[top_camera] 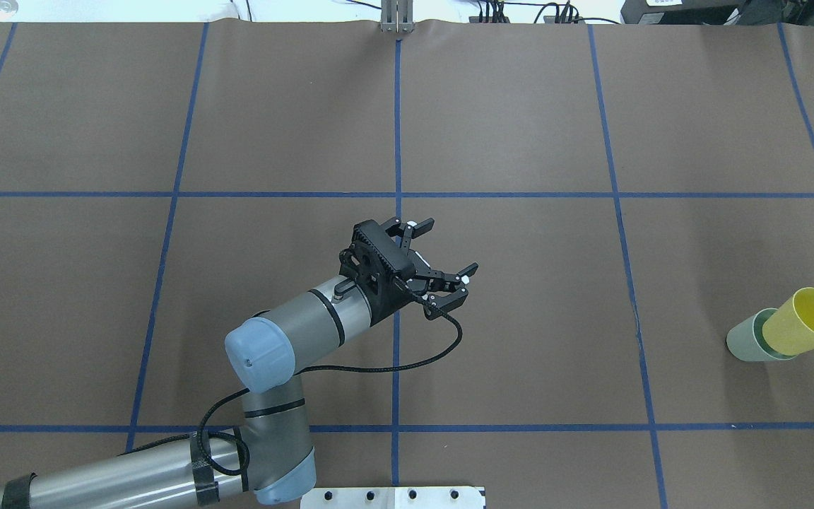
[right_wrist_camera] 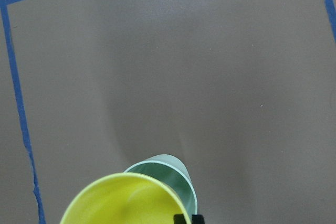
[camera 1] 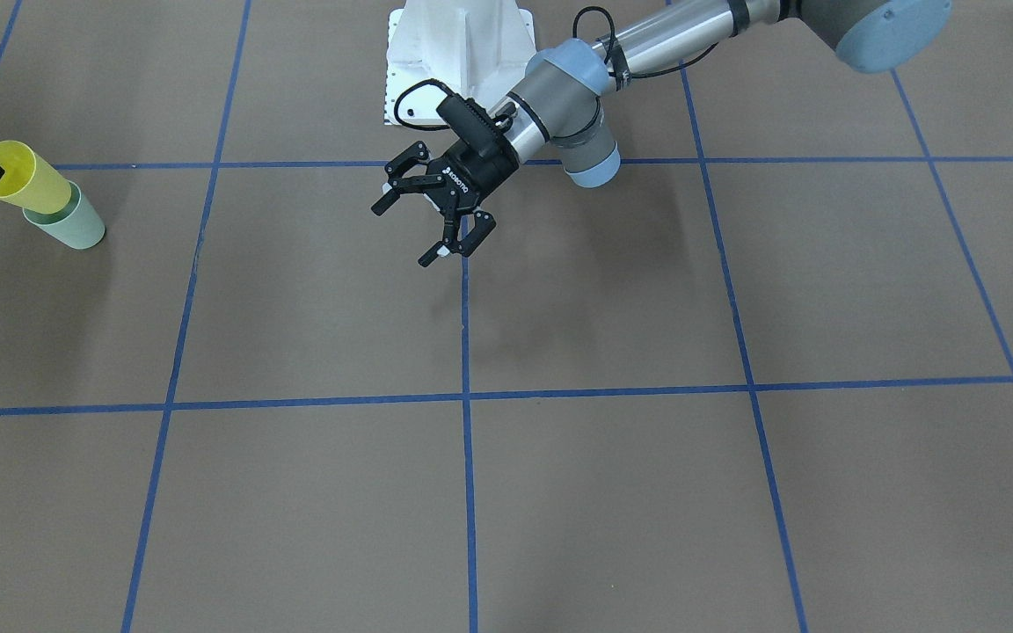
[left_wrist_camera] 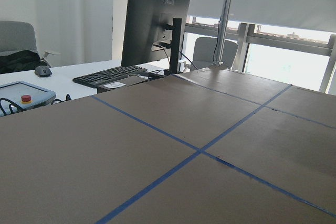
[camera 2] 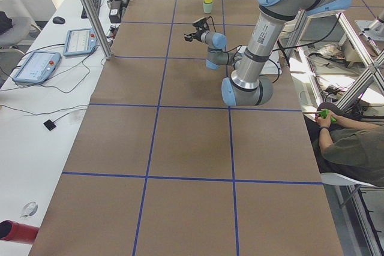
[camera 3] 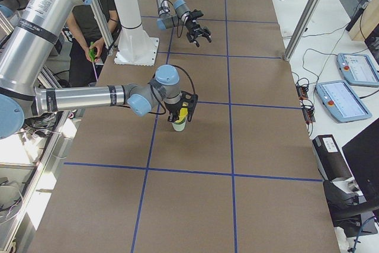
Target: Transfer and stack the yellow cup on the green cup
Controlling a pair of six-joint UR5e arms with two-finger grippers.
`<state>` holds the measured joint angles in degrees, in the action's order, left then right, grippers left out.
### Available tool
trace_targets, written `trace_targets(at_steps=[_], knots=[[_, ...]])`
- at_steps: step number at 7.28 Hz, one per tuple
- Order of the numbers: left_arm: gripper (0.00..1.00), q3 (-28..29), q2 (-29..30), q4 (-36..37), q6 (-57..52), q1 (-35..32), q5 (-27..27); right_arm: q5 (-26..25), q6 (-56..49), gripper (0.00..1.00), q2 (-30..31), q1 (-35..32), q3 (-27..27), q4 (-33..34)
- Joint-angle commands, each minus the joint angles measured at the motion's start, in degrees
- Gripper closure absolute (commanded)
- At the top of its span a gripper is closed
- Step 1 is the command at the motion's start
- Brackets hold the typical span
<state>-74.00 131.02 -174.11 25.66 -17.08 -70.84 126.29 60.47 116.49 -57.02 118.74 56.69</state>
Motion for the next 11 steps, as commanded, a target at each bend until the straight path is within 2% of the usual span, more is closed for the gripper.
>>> trace_targets(at_steps=[1, 2, 3, 5, 6, 8, 9, 11], knots=[[0.00, 0.00, -0.06, 0.00, 0.00, 0.03, 0.00, 0.01, -0.09, 0.64, -0.03, 0.15, -0.26, 0.00], [0.00, 0.00, 0.03, 0.00, 0.00, 0.03, 0.00, 0.01, -0.09, 0.53, -0.03, 0.33, -0.52, 0.00], [0.00, 0.00, -0.06, 0.09, 0.00, 0.03, 0.00, 0.01, -0.09, 0.34, -0.03, 0.33, -0.70, 0.00], [0.01, -0.09, 0.03, 0.17, 0.26, -0.23, 0.00, -0.16, 0.00, 0.19, -1.61, 0.24, -0.87, 0.00], [0.01, -0.52, -0.41, 0.44, 6.01, -2.50, 0.35, -0.60, 0.00, 0.01, -4.92, 0.15, -3.57, -0.09], [0.01, 0.87, -4.69, 1.40, 7.38, -6.81, 0.61, -0.34, -0.09, 0.01, -12.73, -4.83, -7.45, 0.69], [0.01, 1.92, -6.28, 4.28, 7.56, -9.70, 2.35, 0.10, -0.35, 0.01, -16.61, -7.12, -10.16, 1.66], [0.01, 1.94, -6.48, 23.63, 9.83, -15.77, 2.20, -0.07, -7.78, 0.01, -25.92, -9.59, -13.96, 10.75]])
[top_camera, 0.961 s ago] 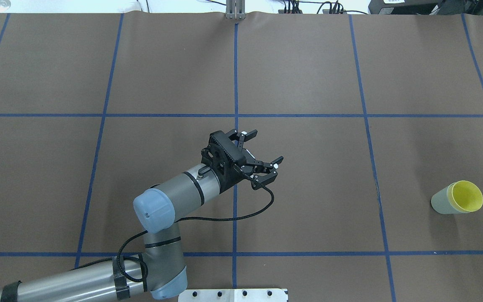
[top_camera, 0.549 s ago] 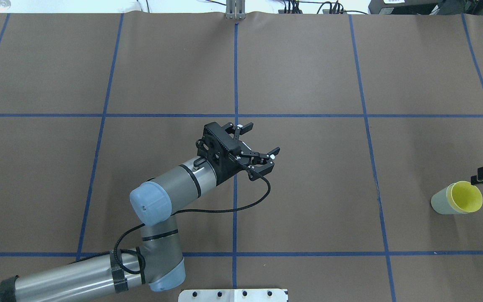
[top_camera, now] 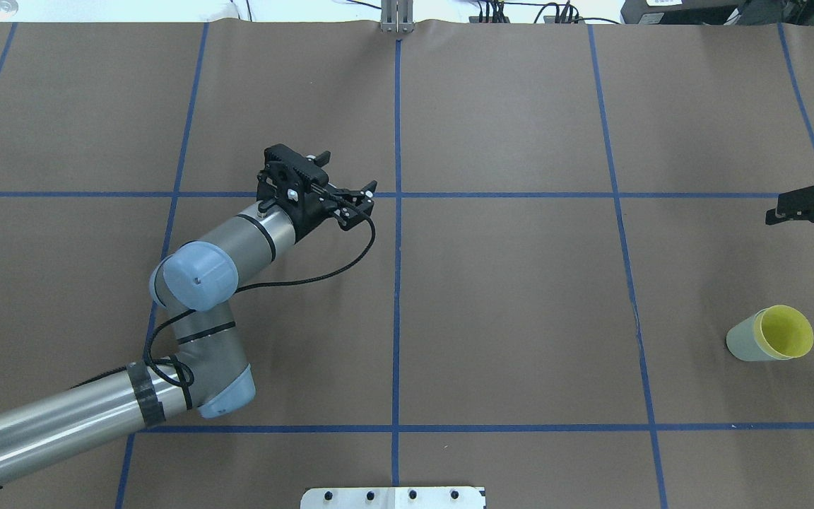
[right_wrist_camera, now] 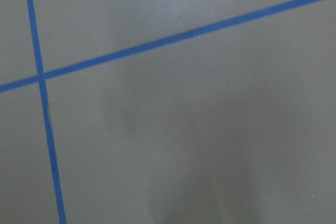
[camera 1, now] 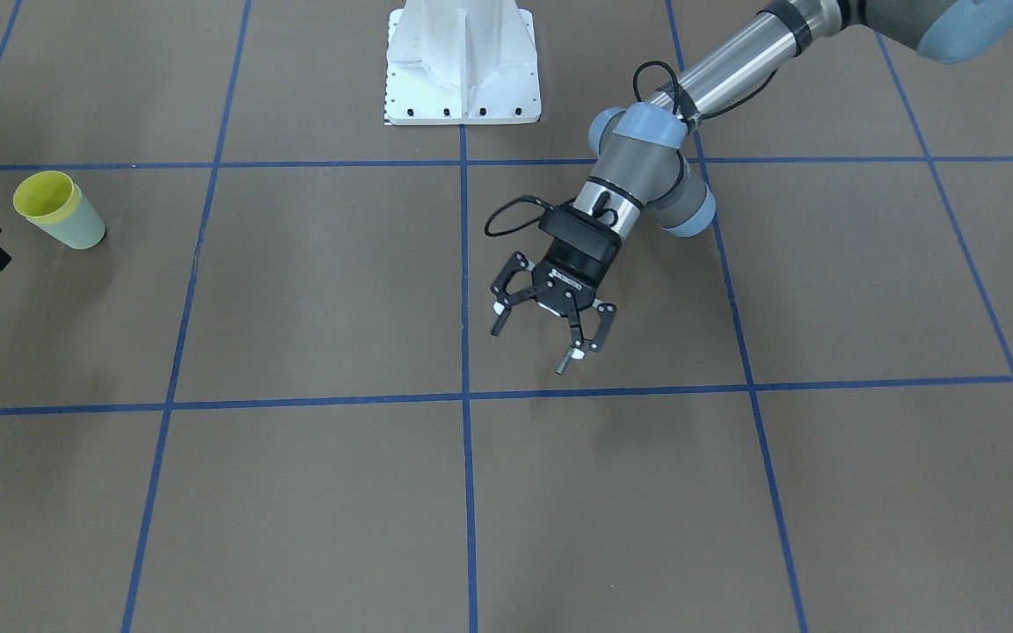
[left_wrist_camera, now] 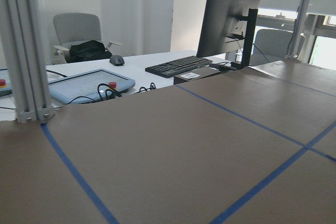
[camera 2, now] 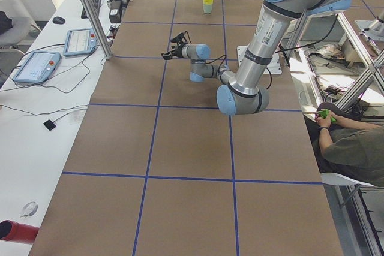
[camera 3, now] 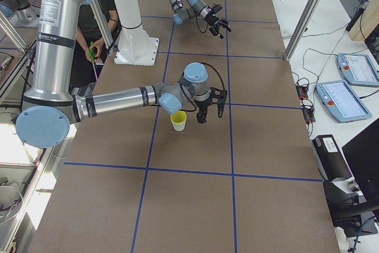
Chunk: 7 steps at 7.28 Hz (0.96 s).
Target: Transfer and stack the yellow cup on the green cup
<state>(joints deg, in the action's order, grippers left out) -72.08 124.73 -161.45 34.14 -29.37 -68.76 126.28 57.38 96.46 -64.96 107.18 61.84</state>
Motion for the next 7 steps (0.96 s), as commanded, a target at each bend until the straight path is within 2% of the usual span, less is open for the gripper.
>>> trace_targets(at_steps=[1, 3, 6, 7], knots=[[0.02, 0.01, -0.02, 18.55, 4.85, -5.93, -1.10, -0.15, -8.13, 0.01, -9.50, -2.19, -3.11, 10.18], [0.02, -0.16, 0.25, 33.93, 5.50, -10.42, -6.45, -0.15, -8.43, 0.01, -14.25, -3.85, -6.87, 12.34], [0.01, -1.56, 0.25, 48.10, 6.91, -13.59, -8.14, 0.37, -14.58, 0.01, -21.99, -6.32, -17.94, 12.34], [0.01, -4.61, 0.08, 55.21, 6.91, -15.96, -9.19, 1.33, -14.58, 0.01, -22.19, -6.32, -18.32, 12.08]])
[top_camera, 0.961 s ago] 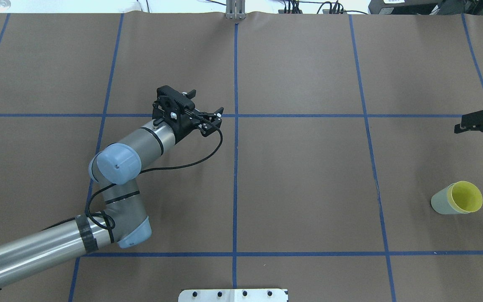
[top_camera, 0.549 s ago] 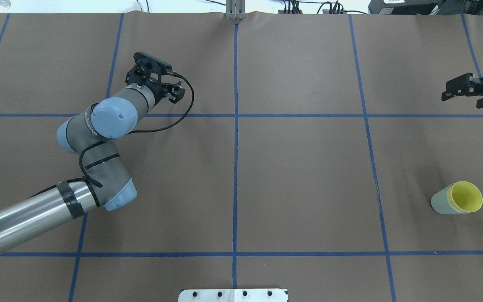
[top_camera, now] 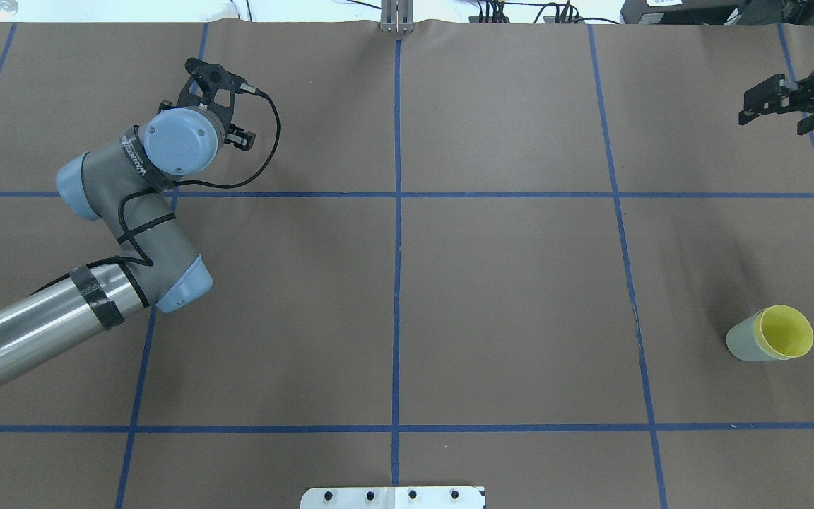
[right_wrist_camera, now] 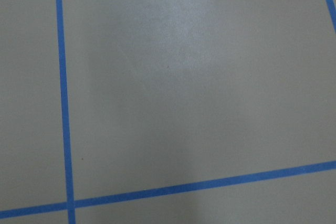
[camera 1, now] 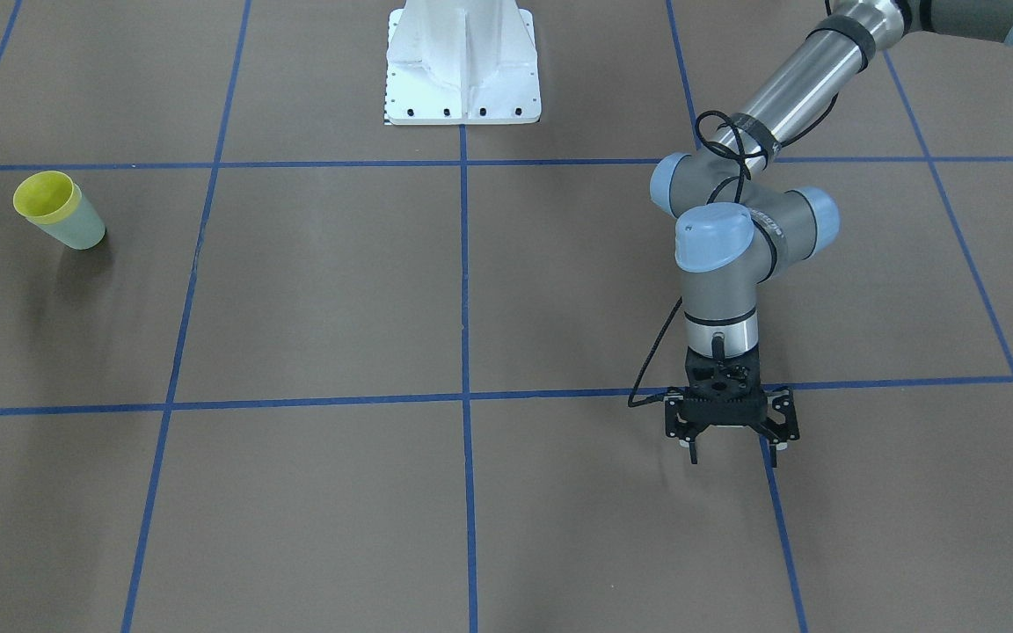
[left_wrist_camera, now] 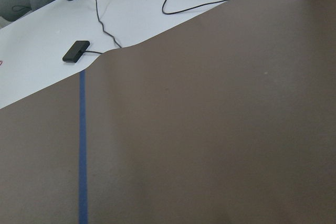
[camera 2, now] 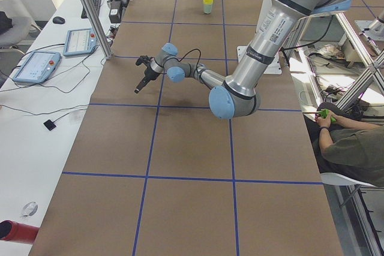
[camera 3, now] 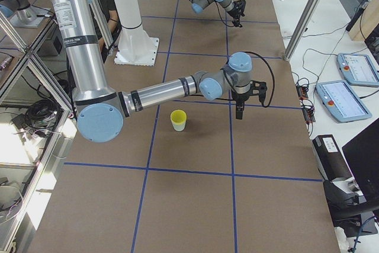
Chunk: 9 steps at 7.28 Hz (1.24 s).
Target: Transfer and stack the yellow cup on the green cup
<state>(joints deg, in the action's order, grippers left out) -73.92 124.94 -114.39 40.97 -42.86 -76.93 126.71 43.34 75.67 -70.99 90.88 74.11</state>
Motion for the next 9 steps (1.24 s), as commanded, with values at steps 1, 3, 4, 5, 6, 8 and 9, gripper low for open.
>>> trace_targets(at_steps=[1, 3, 4, 5, 6, 8, 9], knots=[[0.01, -5.24, 0.39, 15.52, 0.42, -5.80, -6.78, 1.86, -0.63, 0.01, -1.41, -0.29, -2.10, -0.19], [0.01, -8.16, -0.22, 16.74, -0.45, -12.65, -25.89, 2.05, -0.63, 0.01, -1.41, -0.29, -2.11, -0.19], [0.01, -8.17, -0.22, 16.74, -2.46, -16.95, -36.96, 2.14, -0.98, 0.01, -1.41, -0.29, -2.63, -0.19], [0.01, -8.86, -2.83, 16.48, -7.44, -21.00, -47.51, 2.49, -2.81, 0.01, -1.41, -0.21, -3.24, -0.19], [0.01, -10.26, -5.99, 16.74, -14.36, -24.43, -52.31, 2.66, -4.48, 0.01, -1.41, -0.21, -3.60, -0.10], [0.01, -14.82, -17.74, 16.56, -39.35, -29.80, -53.59, 2.75, -7.38, 0.01, -1.14, -0.47, -3.60, 0.24], [0.01, -14.41, -20.15, 18.83, -38.09, -32.61, -54.03, 2.84, -8.44, 0.01, -0.62, -0.90, -3.69, 0.42]])
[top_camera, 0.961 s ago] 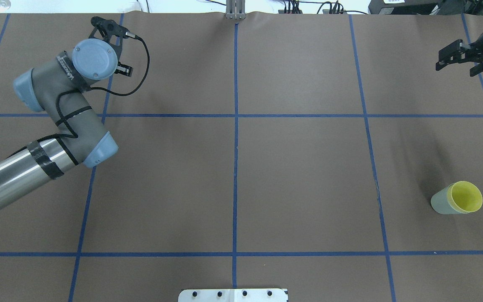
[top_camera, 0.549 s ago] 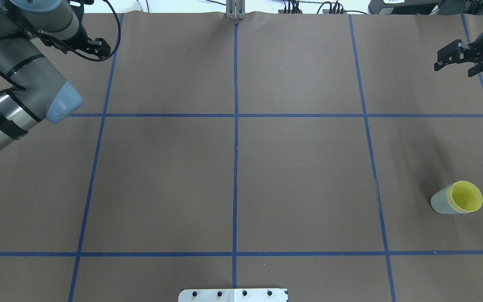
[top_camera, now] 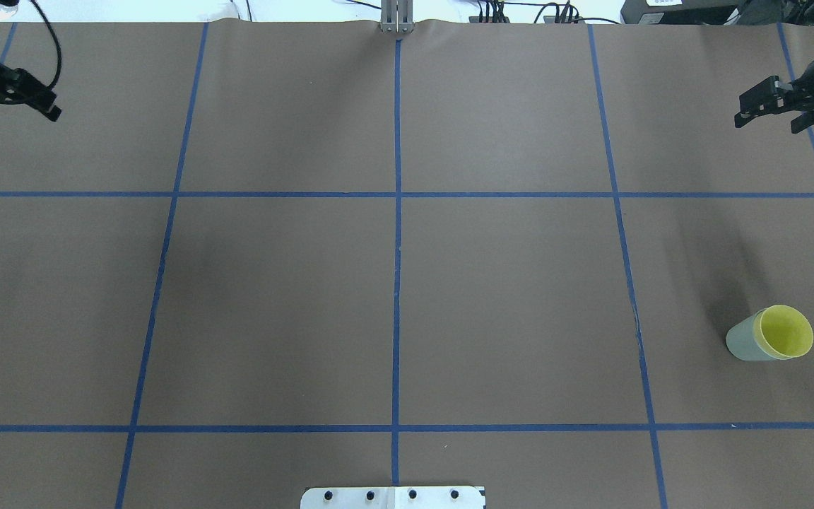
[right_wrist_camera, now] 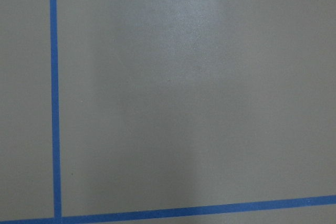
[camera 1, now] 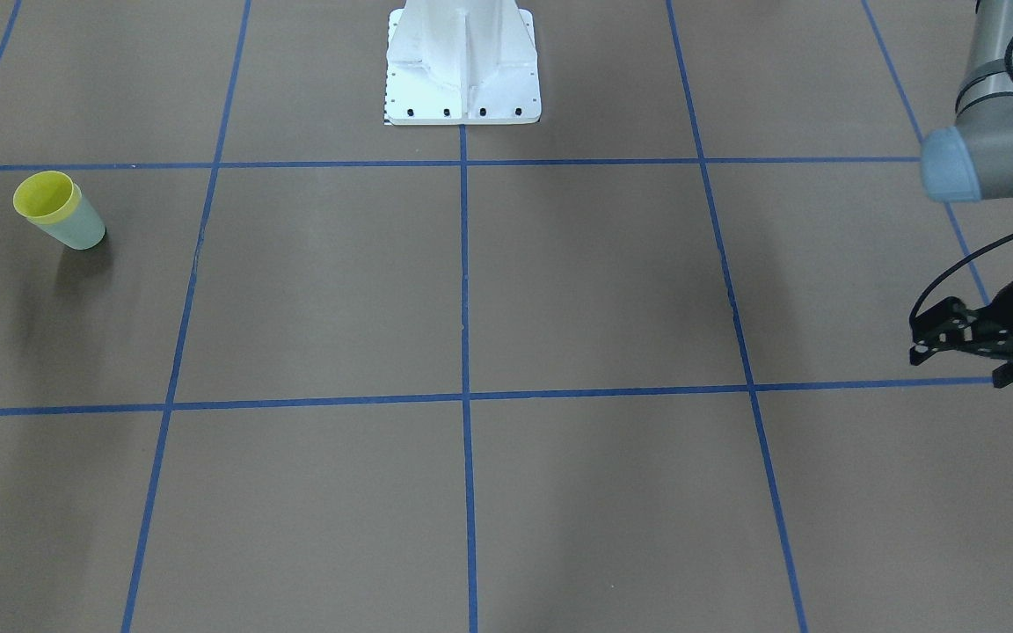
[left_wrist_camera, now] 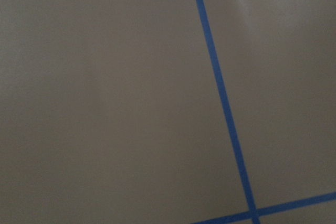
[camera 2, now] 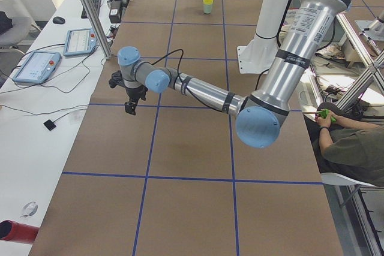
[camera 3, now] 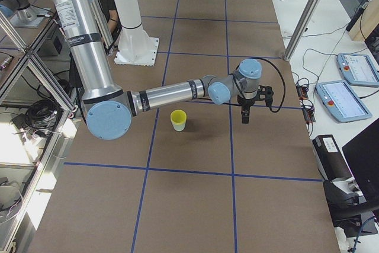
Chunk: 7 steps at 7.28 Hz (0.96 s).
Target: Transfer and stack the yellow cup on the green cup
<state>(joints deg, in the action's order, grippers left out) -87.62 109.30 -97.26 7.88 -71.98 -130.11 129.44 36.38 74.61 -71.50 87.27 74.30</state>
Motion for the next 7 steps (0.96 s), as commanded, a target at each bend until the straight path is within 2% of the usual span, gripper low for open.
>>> trace_targets(at_steps=[1, 2, 3, 4, 5, 6, 7], knots=[[0.01, -0.62, -4.88, 5.55, -4.63, -8.74, -1.63, 0.63, -3.49, 0.01, 1.58, -0.83, 0.18, 1.89], [0.01, 0.34, -5.15, 9.59, -4.62, -12.01, -8.42, 2.64, -5.33, 0.01, 2.55, -2.74, 0.01, 2.51], [0.01, 0.08, -8.98, 9.28, -5.15, -13.69, -10.58, 3.35, -7.87, 0.01, 3.52, -4.59, 0.01, 2.61], [0.01, 0.08, -9.10, 9.19, -5.24, -13.71, -5.64, 4.66, -9.38, 0.01, 3.53, -6.09, 0.01, 4.44], [0.00, -0.09, -9.19, 8.58, -7.15, -13.71, 3.63, 5.37, -13.66, 0.01, 3.53, -8.02, 0.10, 7.76], [0.00, 0.08, -9.63, 9.18, -11.78, -13.71, 4.51, 5.47, -19.27, 0.01, 3.18, -8.82, 0.01, 12.14], [0.00, -0.09, -9.81, 9.36, -11.48, -13.80, 2.43, 5.38, -19.76, 0.01, 2.74, -8.91, 0.53, 14.36]])
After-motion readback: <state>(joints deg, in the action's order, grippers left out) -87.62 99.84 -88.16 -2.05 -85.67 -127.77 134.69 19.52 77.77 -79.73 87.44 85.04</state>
